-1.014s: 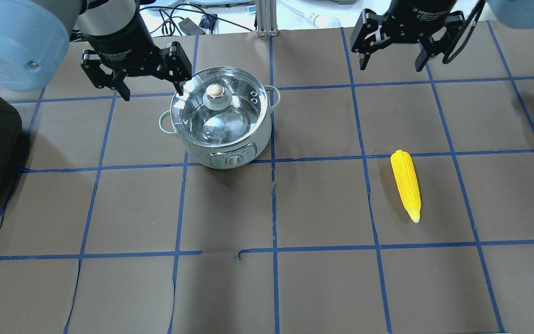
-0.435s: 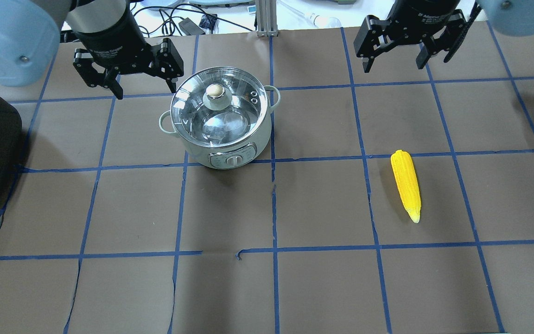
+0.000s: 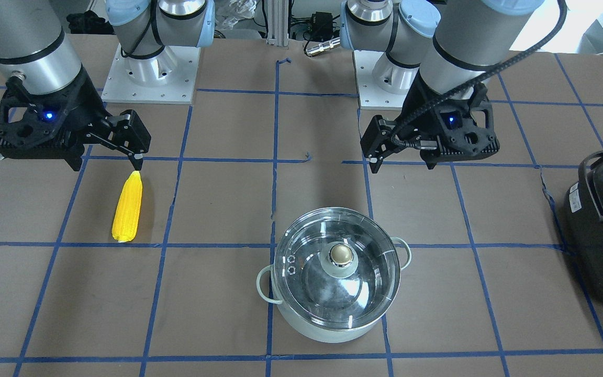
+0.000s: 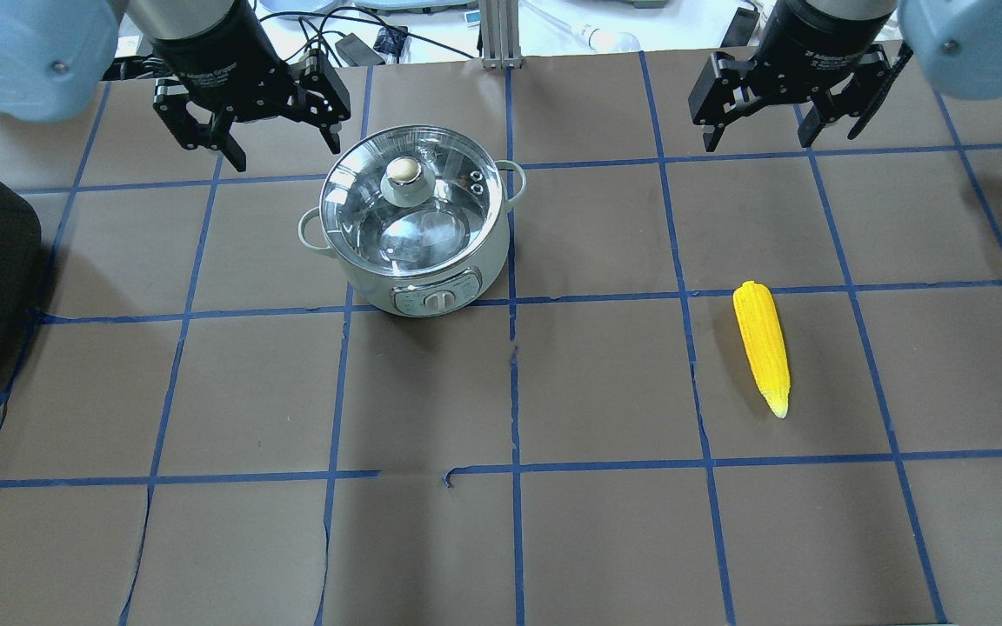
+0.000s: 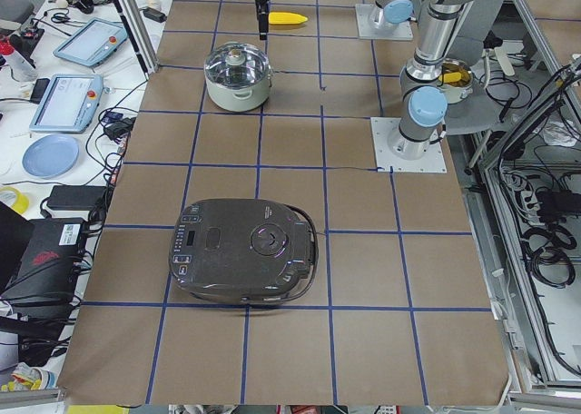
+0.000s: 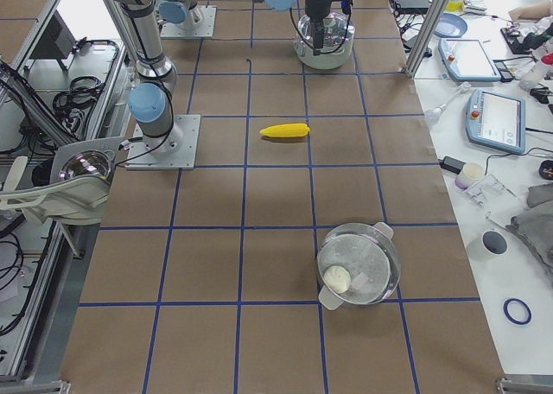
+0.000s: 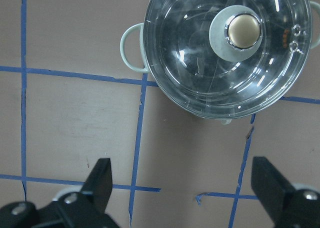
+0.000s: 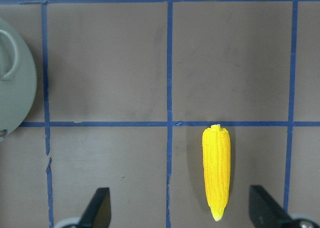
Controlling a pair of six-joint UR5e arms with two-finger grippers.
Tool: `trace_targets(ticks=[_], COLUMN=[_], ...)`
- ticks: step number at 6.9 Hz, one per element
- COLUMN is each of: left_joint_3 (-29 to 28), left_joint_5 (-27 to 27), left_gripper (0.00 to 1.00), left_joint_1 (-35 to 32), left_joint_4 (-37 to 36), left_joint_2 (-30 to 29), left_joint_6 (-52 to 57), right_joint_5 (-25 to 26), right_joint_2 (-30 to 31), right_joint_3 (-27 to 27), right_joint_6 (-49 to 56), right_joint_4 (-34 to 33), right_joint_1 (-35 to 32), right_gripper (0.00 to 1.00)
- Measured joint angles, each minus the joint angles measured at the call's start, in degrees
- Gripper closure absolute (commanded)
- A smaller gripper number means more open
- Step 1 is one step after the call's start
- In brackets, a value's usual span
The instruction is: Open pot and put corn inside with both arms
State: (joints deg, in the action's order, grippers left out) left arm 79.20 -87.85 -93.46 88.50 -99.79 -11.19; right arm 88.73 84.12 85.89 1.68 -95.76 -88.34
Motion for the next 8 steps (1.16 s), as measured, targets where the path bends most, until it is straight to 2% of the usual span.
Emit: trace_targets(ticks=[1,3,4,6,7,8], left_joint_3=[-2.53,-4.88,-5.11,-4.92,-4.82,-4.76], left_joint_5=[0.06,0.11,0.06,-0.26,-0.34,-0.4], left_gripper=[0.0,0.01,0.11,0.11,0.11,0.16], left_joint_1=[-0.55,-3.11,-4.44,-5.89,-6.03,-6.06], left_joint_4=[-1.01,-6.06,-8.09,-9.69,-9.95,-10.6], left_joint_2=[-3.95,-11.33,-13.92,-16.38,-17.06,-17.76], left_joint_6=[-0.02,-0.8,-1.16,-1.33,-1.27,-1.18], right_joint_5=[-0.11,-0.35,-0.39,-0.4,-0.4,-0.37], right_joint_2=[-0.83,-1.99,-2.27,-3.55,-4.4,-5.17], right_joint_3=[3.48,14.6,20.97,32.58,36.48,38.67], right_joint_6=[0.34,5.14,7.43,10.35,12.47,13.5], right_joint_4=[-4.45,-16.77,-24.44,-39.83,-44.36,-46.24], right_joint_1=[1.78,4.82,5.74,7.7,8.77,9.63], right_gripper=[0.02,0.02,0.02,0.03,0.02,0.02])
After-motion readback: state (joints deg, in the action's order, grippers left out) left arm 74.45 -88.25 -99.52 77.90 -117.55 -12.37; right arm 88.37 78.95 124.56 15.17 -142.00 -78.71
